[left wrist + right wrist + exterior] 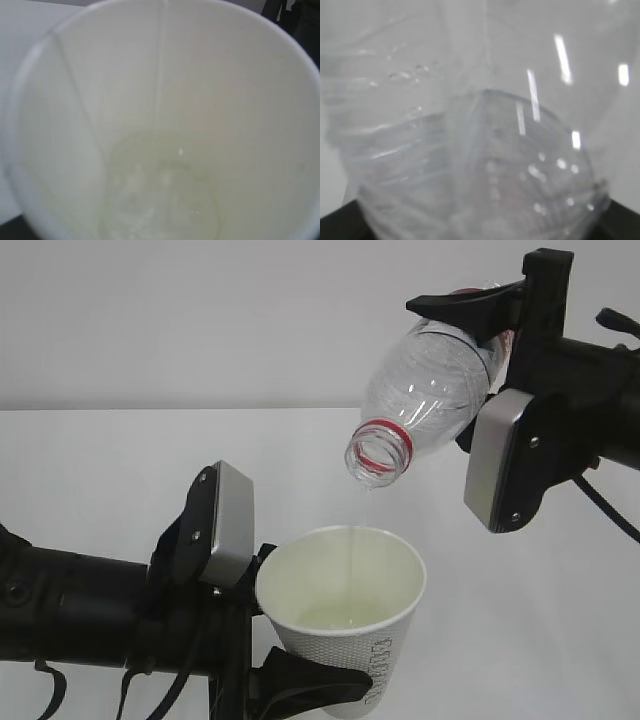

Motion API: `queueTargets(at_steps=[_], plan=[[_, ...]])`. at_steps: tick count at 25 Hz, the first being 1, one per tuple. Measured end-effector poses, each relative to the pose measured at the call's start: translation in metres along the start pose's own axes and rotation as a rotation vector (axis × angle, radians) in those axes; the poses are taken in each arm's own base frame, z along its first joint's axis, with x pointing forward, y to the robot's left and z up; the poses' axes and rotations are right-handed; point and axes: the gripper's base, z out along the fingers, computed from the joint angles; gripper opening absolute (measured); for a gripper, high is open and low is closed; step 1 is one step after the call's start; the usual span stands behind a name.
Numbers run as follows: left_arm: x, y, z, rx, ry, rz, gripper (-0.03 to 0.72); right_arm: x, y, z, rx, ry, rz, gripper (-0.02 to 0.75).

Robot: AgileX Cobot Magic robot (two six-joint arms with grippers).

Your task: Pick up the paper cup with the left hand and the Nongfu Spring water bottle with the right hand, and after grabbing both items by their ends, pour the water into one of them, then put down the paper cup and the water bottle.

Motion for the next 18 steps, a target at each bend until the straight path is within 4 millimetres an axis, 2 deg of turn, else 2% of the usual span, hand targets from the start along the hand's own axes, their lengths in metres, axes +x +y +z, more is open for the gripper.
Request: queueTargets(at_steps=[18], plan=[[0.0000, 0.0000, 0.0000, 0.000, 0.000, 0.000, 0.502, 0.0000, 0.0000, 0.0000, 0.000, 0.000, 0.000, 0.521]])
